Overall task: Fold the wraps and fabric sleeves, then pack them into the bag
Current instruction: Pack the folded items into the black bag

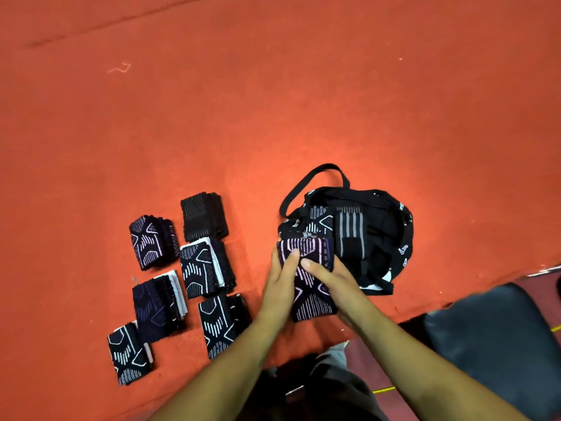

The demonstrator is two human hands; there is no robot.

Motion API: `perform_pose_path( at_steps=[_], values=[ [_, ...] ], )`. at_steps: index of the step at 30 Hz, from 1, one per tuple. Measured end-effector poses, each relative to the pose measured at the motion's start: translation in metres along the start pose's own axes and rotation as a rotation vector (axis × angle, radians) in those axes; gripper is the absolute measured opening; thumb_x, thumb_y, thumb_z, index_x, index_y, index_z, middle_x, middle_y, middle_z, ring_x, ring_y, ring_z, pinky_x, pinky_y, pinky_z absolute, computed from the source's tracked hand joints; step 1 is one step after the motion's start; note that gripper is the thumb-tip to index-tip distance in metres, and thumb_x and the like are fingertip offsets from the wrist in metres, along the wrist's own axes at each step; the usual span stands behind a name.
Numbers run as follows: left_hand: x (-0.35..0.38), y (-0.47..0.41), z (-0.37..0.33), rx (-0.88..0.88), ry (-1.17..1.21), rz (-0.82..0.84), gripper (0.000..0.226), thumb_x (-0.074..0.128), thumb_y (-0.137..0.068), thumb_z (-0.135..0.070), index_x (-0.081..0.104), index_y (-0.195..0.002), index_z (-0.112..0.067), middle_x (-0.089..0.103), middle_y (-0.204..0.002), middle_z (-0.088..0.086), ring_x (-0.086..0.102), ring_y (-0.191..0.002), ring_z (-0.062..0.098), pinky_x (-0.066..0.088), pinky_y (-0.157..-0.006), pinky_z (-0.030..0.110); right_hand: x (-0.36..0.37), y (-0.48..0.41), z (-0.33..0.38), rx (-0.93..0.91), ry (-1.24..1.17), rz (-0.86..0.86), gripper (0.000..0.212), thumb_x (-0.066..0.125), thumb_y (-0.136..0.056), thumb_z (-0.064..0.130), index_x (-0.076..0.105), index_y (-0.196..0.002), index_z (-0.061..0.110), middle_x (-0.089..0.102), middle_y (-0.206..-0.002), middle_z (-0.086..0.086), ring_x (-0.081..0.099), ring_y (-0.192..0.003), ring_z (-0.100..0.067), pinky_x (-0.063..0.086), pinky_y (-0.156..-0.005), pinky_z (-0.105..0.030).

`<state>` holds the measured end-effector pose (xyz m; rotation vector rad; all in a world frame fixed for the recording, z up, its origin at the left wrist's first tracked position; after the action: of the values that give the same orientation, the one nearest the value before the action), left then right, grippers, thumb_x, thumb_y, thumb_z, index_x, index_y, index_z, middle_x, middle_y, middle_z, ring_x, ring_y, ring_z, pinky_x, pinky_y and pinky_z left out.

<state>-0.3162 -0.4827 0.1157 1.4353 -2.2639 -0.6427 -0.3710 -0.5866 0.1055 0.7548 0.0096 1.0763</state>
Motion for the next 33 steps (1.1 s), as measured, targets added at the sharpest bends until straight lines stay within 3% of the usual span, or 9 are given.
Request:
perform_pose_path(
  at_steps=[4,8,12,16,19,24,28,31,33],
  values=[
    [0.018,-0.029,-0.014,0.102,-0.094,0.044,0.048,0.036,-0.101,-0.053,0.055,-0.132,-0.021,0.065,-0.126,-0.004,0.06,-0.119,0.009,0.045,-0.104,0.027,-0.033,-0.006,0.029,-0.049,0.015,-0.016,0.056,0.078,-0.073,0.031,0.061,-0.121,0.009,0.071,-0.115,-0.016,0.067,-0.105,-0.033,0.053,-0.094,-0.044],
    [0.005,-0.084,-0.001,0.053,-0.477,-0.259,0.033,0.056,-0.096,-0.04,0.059,-0.12,-0.016,0.059,-0.119,0.006,0.058,-0.114,0.023,0.044,-0.104,0.04,-0.067,-0.026,0.05,-0.042,-0.029,-0.128,0.039,0.077,-0.08,0.02,0.063,-0.117,0.014,0.074,-0.108,-0.01,0.07,-0.096,-0.026,0.057,-0.09,-0.044],
    [0.019,-0.124,0.01,-0.049,-0.66,-0.079,0.054,0.065,-0.091,-0.041,0.052,-0.137,-0.015,0.061,-0.128,0.005,0.059,-0.115,0.021,0.045,-0.103,0.034,-0.088,-0.055,0.054,-0.016,-0.015,-0.166,0.038,0.071,-0.089,0.022,0.06,-0.124,0.015,0.073,-0.112,-0.011,0.069,-0.104,-0.031,0.055,-0.093,-0.048],
    [0.021,-0.146,0.019,0.014,-0.827,-0.077,0.033,0.059,-0.096,-0.021,0.063,-0.125,-0.006,0.07,-0.119,0.01,0.064,-0.11,0.027,0.044,-0.092,0.03,-0.086,-0.079,0.044,0.031,-0.03,-0.138,0.032,0.07,-0.09,0.022,0.063,-0.12,0.015,0.073,-0.11,-0.011,0.07,-0.103,-0.031,0.057,-0.091,-0.045],
    [0.013,-0.149,0.02,-0.021,-0.68,-0.147,0.024,0.052,-0.098,-0.012,0.068,-0.114,-0.006,0.072,-0.108,0.01,0.065,-0.101,0.024,0.047,-0.087,0.03,-0.079,-0.094,0.031,0.092,-0.03,-0.109,0.033,0.072,-0.088,0.026,0.065,-0.118,0.015,0.074,-0.108,-0.011,0.071,-0.101,-0.03,0.057,-0.09,-0.046],
    [0.005,-0.138,0.01,-0.071,-0.424,-0.227,0.022,0.049,-0.098,-0.013,0.053,-0.077,-0.017,0.056,-0.066,0.001,0.049,-0.061,0.017,0.039,-0.058,0.029,-0.078,-0.111,0.012,0.135,0.083,-0.201,0.051,0.082,-0.07,0.046,0.068,-0.113,0.021,0.076,-0.102,-0.004,0.073,-0.095,-0.024,0.056,-0.092,-0.048],
    [0.001,-0.129,0.01,-0.066,-0.359,-0.198,0.01,0.06,-0.095,-0.034,0.055,-0.098,-0.025,0.067,-0.078,0.004,0.06,-0.065,0.017,0.045,-0.062,0.028,-0.08,-0.116,0.011,0.122,0.195,-0.243,0.05,0.081,-0.069,0.049,0.064,-0.111,0.026,0.076,-0.1,0.003,0.073,-0.091,-0.015,0.057,-0.09,-0.042],
    [0.005,-0.139,0.0,0.04,-0.668,-0.134,0.024,0.051,-0.1,-0.036,0.063,-0.119,-0.028,0.072,-0.104,-0.004,0.066,-0.095,0.014,0.047,-0.081,0.026,-0.076,-0.118,0.008,0.104,0.289,-0.246,0.056,0.081,-0.071,0.048,0.058,-0.117,0.027,0.073,-0.104,0.006,0.071,-0.093,-0.011,0.056,-0.091,-0.038],
    [0.01,-0.143,-0.012,0.108,-0.731,-0.14,0.03,0.045,-0.099,-0.041,0.064,-0.117,-0.028,0.073,-0.105,-0.002,0.067,-0.099,0.019,0.05,-0.089,0.035,-0.073,-0.123,0.009,0.061,0.306,-0.208,0.056,0.081,-0.072,0.047,0.058,-0.119,0.028,0.073,-0.107,0.006,0.07,-0.096,-0.01,0.056,-0.092,-0.036]
  ],
)
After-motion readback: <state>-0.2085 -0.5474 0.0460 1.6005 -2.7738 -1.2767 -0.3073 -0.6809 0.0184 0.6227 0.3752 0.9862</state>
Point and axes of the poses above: each hand's wrist, its own y-axis away from the middle knuckle, its own x-axis out of the palm, z = x × y, the point moved 3 cm from there along -y, towards the middle knuckle
